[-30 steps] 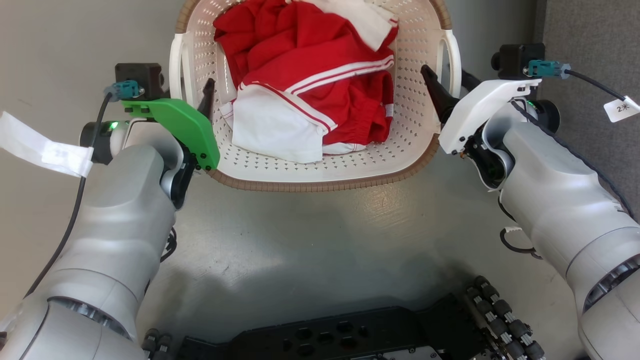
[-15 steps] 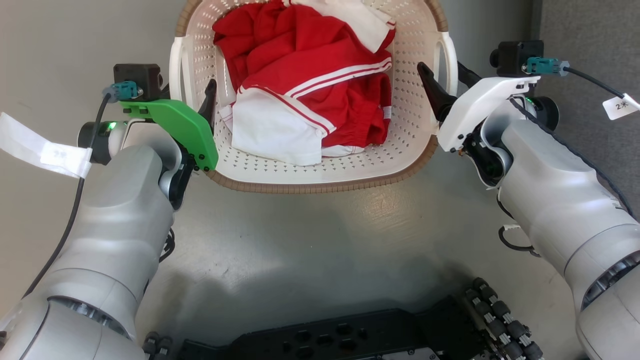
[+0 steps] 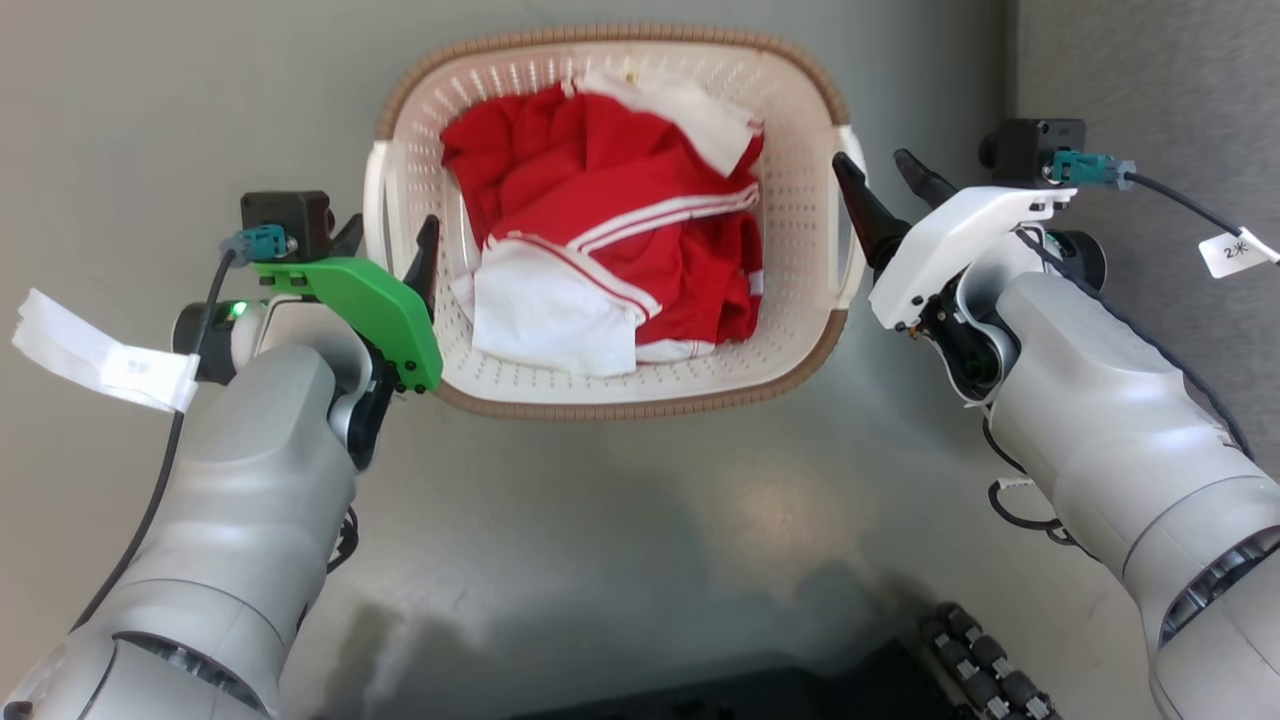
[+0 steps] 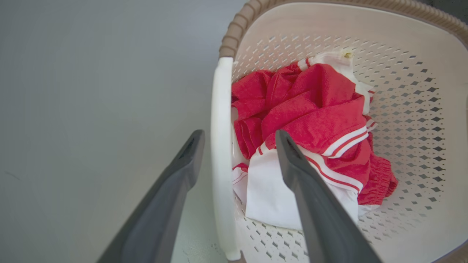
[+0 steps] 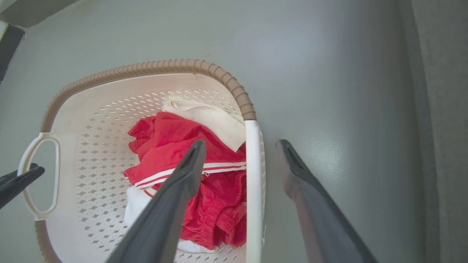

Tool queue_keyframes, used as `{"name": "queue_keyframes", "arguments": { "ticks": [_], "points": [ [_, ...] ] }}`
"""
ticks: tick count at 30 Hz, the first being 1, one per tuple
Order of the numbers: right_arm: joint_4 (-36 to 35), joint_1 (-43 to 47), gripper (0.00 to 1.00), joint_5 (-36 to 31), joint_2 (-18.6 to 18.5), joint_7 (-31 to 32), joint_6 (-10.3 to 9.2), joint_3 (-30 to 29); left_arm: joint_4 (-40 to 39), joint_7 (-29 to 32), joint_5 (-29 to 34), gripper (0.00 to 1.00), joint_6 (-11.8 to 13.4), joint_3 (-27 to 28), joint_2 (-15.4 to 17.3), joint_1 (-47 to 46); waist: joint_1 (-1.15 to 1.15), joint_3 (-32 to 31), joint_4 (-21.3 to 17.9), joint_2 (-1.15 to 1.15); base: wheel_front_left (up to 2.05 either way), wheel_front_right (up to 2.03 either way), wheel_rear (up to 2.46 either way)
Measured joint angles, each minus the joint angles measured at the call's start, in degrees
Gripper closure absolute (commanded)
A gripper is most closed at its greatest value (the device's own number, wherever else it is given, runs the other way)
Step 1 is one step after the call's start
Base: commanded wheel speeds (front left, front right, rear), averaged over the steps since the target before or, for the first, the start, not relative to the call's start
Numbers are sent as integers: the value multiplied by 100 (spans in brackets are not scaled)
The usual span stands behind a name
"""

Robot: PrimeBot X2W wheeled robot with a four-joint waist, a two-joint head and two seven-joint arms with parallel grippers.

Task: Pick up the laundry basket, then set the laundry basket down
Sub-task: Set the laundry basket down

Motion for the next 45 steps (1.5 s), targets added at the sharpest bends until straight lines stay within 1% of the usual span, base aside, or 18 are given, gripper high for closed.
{"name": "queue_keyframes", "arguments": {
  "ticks": [8, 11, 16, 17, 22, 27, 33, 35, 39, 44, 45],
  "points": [
    [-240, 164, 0, -1, -94, -15, 0, -15, -359, -8, -56, 0, 0, 85, 32, 64, 0, -607, -36, 0, 0, 0, 0],
    [-455, 173, 0, -25, -129, -16, 0, -118, -660, -8, -56, 0, 0, 264, 176, 62, 0, -846, -51, 0, 0, 0, 0],
    [-755, 170, 0, -288, -269, -22, 0, -294, -1166, -9, -31, 0, 0, 592, 410, 92, 0, -1253, -77, 0, 0, 0, 0],
    [-864, 171, 0, -401, -336, -22, 0, -419, -1344, -9, 29, 0, 0, 713, 469, 191, 0, -1415, -85, 0, 0, 0, 0],
    [-1163, 203, 0, -736, -600, -22, 0, -832, -1763, -9, 226, 0, 0, 1074, 619, 521, 0, -1829, -96, 0, 0, 0, 0],
    [-1551, 502, 0, -1117, -873, -25, -29, -1340, -2301, -9, 537, 0, 0, 1358, 625, 834, -1, -2243, -71, 0, 0, 0, 0],
    [-2180, 1034, 0, -1492, -918, -31, -202, -1952, -2920, -24, 890, 0, 16, 1766, 548, 1334, -1, -2736, 6, 0, 0, 0, 0],
    [-2386, 1229, 0, -1601, -924, -31, -233, -2139, -3138, -24, 902, 0, 14, 1986, 511, 1527, -1, -2902, 36, 0, 0, 0, 0],
    [-2792, 1708, 0, -1873, -928, -31, -378, -2549, -3555, -24, 943, 0, 14, 2354, 459, 1941, -1, -3233, 98, 0, 0, 0, 0],
    [-3201, 2306, 0, -2192, -877, -31, -430, -2858, -3930, -24, 1118, 0, 18, 2816, 475, 2569, -1, -3648, 156, 0, 0, 0, 0],
    [-3284, 2428, 0, -2242, -869, -31, -474, -2911, -3987, -24, 1174, 0, 37, 2898, 467, 2714, -1, -3733, 163, 0, 0, 0, 0]
  ]
}}
